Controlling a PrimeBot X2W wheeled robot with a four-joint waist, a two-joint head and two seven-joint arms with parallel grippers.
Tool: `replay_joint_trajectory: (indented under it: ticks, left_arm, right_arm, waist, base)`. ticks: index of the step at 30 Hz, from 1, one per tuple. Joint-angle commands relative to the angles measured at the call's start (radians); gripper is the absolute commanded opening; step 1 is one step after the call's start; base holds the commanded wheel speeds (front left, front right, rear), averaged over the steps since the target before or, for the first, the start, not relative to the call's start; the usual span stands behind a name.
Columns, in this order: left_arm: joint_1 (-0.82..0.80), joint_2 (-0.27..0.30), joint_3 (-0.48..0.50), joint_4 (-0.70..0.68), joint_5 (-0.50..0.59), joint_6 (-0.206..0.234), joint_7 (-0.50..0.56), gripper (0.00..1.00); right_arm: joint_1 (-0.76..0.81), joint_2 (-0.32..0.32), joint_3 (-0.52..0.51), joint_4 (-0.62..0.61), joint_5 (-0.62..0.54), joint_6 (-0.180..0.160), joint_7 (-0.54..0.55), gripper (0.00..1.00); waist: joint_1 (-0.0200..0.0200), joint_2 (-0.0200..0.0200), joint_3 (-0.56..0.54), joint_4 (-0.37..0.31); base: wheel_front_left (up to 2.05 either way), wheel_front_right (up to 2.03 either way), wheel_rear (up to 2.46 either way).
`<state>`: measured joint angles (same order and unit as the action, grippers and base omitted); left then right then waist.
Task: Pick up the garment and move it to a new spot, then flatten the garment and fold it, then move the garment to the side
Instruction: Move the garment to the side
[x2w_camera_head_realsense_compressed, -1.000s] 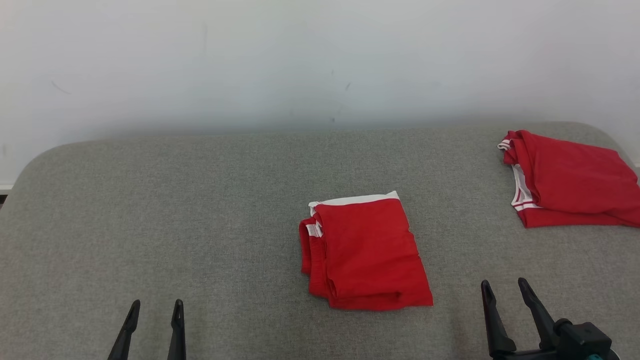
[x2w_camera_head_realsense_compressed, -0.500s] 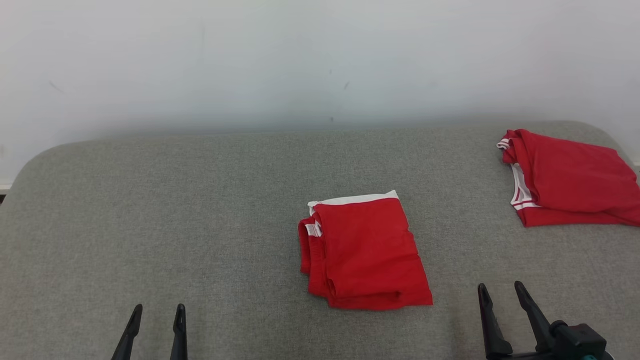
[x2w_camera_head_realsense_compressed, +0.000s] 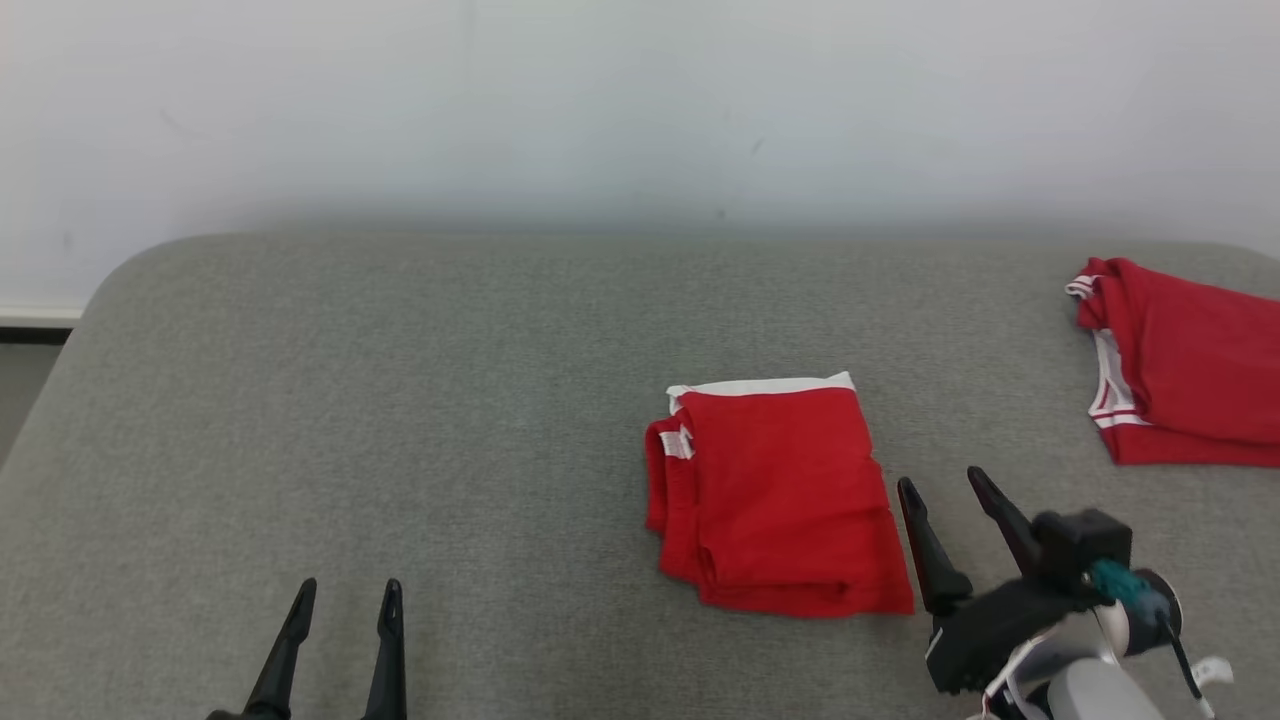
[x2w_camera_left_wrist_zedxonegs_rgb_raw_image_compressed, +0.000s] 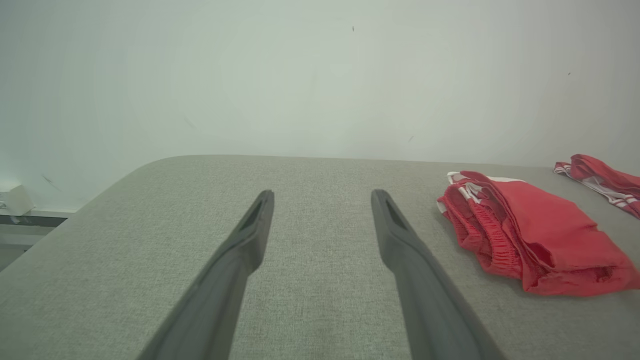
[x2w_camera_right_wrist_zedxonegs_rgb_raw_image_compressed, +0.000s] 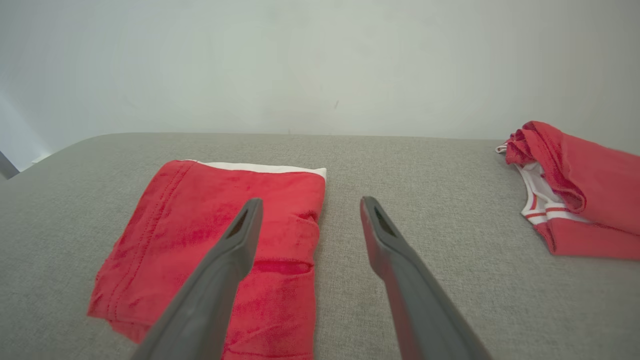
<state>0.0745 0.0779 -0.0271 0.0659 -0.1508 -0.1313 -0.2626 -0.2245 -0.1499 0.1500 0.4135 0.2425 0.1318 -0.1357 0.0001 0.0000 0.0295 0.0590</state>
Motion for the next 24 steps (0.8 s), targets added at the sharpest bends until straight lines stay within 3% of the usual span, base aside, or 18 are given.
replay_joint_trajectory:
  ticks: [1,14,24]
  left_arm:
    - [-0.015,-0.004,-0.005,0.003,0.003,0.001,-0.003,1.00]
    - [-0.073,-0.022,-0.034,0.024,-0.020,0.001,-0.003,1.00]
    - [-0.086,-0.026,-0.025,0.033,-0.022,0.001,-0.003,1.00]
  right_arm:
    - [-0.027,-0.010,0.004,0.020,0.002,-0.003,0.008,1.00]
    - [-0.285,-0.038,0.043,0.374,0.031,-0.003,0.077,1.00]
    - [-0.329,-0.001,0.094,0.571,0.056,-0.003,0.095,1.00]
  waist:
    - [-0.0001,0.0000,0.017,0.029]
    - [-0.0001,0.0000,0.103,0.126]
    - [-0.0001,0.0000,0.118,0.126]
  base:
    - [0.00,0.00,0.00]
    - [0.00,0.00,0.00]
    - [0.00,0.00,0.00]
